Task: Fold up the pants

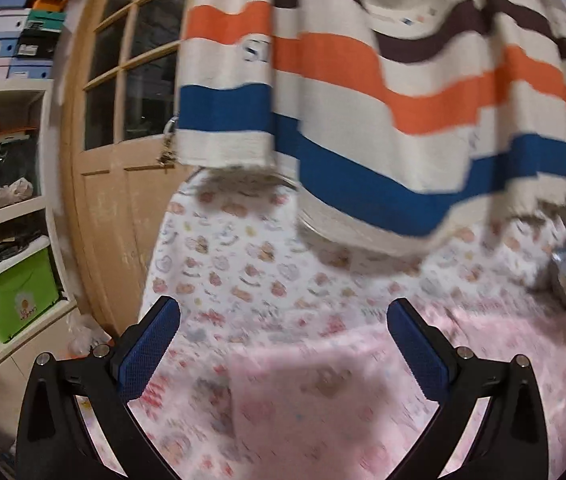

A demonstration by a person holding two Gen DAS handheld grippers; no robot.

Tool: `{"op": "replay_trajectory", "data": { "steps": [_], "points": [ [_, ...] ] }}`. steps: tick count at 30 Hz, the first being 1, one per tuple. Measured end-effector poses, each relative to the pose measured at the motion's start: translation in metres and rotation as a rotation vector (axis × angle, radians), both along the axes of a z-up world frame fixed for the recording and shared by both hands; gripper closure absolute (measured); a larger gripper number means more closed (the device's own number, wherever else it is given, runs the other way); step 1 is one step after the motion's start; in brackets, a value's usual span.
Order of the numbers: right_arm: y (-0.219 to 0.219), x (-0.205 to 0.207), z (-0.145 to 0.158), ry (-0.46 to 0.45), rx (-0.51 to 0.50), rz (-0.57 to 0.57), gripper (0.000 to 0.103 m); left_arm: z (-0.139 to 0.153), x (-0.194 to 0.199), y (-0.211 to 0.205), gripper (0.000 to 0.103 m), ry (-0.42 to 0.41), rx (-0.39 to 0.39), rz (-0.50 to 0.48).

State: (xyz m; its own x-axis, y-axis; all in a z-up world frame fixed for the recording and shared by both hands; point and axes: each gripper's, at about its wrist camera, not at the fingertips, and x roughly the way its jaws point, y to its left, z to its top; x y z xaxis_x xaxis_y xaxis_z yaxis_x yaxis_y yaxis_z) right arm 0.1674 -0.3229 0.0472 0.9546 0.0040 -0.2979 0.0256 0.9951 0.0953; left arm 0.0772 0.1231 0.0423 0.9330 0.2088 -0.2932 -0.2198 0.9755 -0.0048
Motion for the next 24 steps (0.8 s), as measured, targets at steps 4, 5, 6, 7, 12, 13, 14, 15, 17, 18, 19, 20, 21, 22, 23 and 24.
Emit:
{"op": "replay_trajectory", "data": {
  "steps": [4, 5, 6, 7, 12, 13, 14, 15, 17, 18, 19, 20, 21, 22, 23, 24],
  "points": [
    [0.010, -0.025, 0.016, -0.021, 0.032, 0.058, 0.001, 0.000, -0.005, 0.013, 0.000, 0.000, -0.049, 0.005],
    [0.018, -0.035, 0.019, -0.013, 0.019, 0.061, 0.001, -0.002, -0.010, 0.013, 0.000, 0.008, -0.058, -0.001],
    [0.026, -0.043, 0.021, 0.005, -0.005, 0.051, 0.001, -0.004, -0.017, 0.012, 0.000, 0.011, -0.060, -0.007],
    [0.034, -0.051, 0.020, 0.031, -0.034, 0.029, 0.001, -0.008, -0.027, 0.010, 0.000, 0.012, -0.061, -0.019],
    [0.070, -0.109, 0.015, 0.004, -0.011, 0.121, 0.001, -0.016, -0.092, -0.005, 0.000, -0.080, -0.021, -0.042],
    [0.078, -0.123, 0.014, -0.016, -0.015, 0.130, 0.001, -0.019, -0.108, -0.007, 0.000, -0.100, -0.018, -0.031],
    [0.090, -0.143, 0.011, -0.048, -0.012, 0.148, 0.001, -0.020, -0.120, -0.008, 0.000, -0.110, -0.023, -0.017],
    [0.098, -0.157, 0.009, -0.072, -0.006, 0.167, 0.001, -0.022, -0.132, -0.009, 0.000, -0.121, -0.027, 0.000],
    [0.115, -0.177, 0.003, -0.096, 0.001, 0.200, 0.001, -0.024, -0.150, -0.010, 0.000, -0.147, -0.018, 0.038],
    [0.127, -0.190, -0.004, -0.099, 0.008, 0.222, 0.001, -0.024, -0.158, -0.010, 0.000, -0.157, -0.012, 0.058],
    [0.137, -0.200, -0.011, -0.098, 0.016, 0.251, 0.001, -0.025, -0.167, -0.011, 0.000, -0.165, -0.003, 0.074],
    [0.146, -0.209, -0.018, -0.093, 0.024, 0.282, 0.001, -0.026, -0.173, -0.012, 0.000, -0.172, 0.004, 0.086],
    [0.155, -0.218, -0.025, -0.085, 0.028, 0.313, 0.001, -0.028, -0.179, -0.013, 0.000, -0.177, 0.017, 0.097],
    [0.163, -0.224, -0.030, -0.081, 0.026, 0.336, 0.001, -0.030, -0.183, -0.014, 0.000, -0.173, 0.035, 0.110],
    [0.175, -0.235, -0.038, -0.082, 0.018, 0.385, 0.002, -0.034, -0.187, -0.015, 0.000, -0.160, 0.059, 0.118],
    [0.183, -0.241, -0.043, -0.087, 0.009, 0.410, 0.006, -0.037, -0.191, -0.016, 0.000, -0.154, 0.067, 0.123]
  ]
}}
